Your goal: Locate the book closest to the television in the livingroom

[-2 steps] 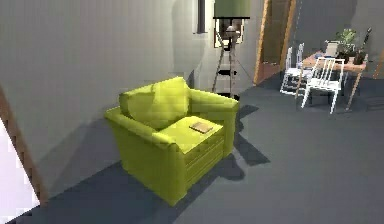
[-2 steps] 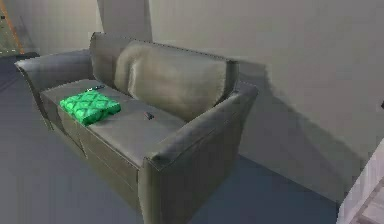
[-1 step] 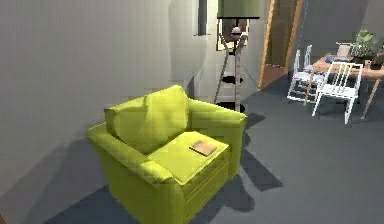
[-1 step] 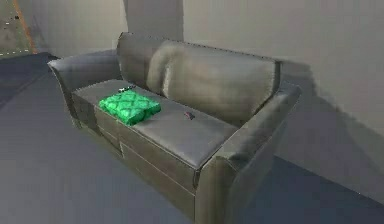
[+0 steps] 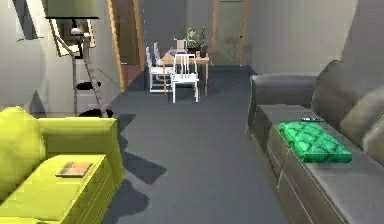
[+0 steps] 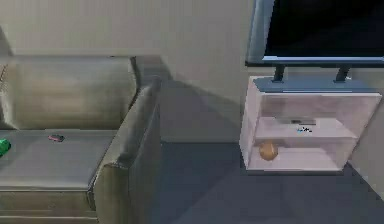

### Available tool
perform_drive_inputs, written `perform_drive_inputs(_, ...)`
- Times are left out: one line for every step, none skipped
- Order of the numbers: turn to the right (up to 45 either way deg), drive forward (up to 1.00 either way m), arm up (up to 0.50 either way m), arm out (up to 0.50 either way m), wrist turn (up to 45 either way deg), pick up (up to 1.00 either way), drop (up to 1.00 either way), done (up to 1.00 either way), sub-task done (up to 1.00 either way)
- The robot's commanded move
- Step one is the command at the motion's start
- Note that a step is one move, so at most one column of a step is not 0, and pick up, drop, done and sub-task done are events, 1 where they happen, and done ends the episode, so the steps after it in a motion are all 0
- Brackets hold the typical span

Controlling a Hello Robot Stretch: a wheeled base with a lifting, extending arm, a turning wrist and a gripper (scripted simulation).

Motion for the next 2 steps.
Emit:
perform_drive_inputs(0.0, 1.0, 0.0, 0.0, 0.0, 0.0, 0.0, 0.0, 0.0)
perform_drive_inputs(0.0, 1.0, 0.0, 0.0, 0.0, 0.0, 0.0, 0.0, 0.0)
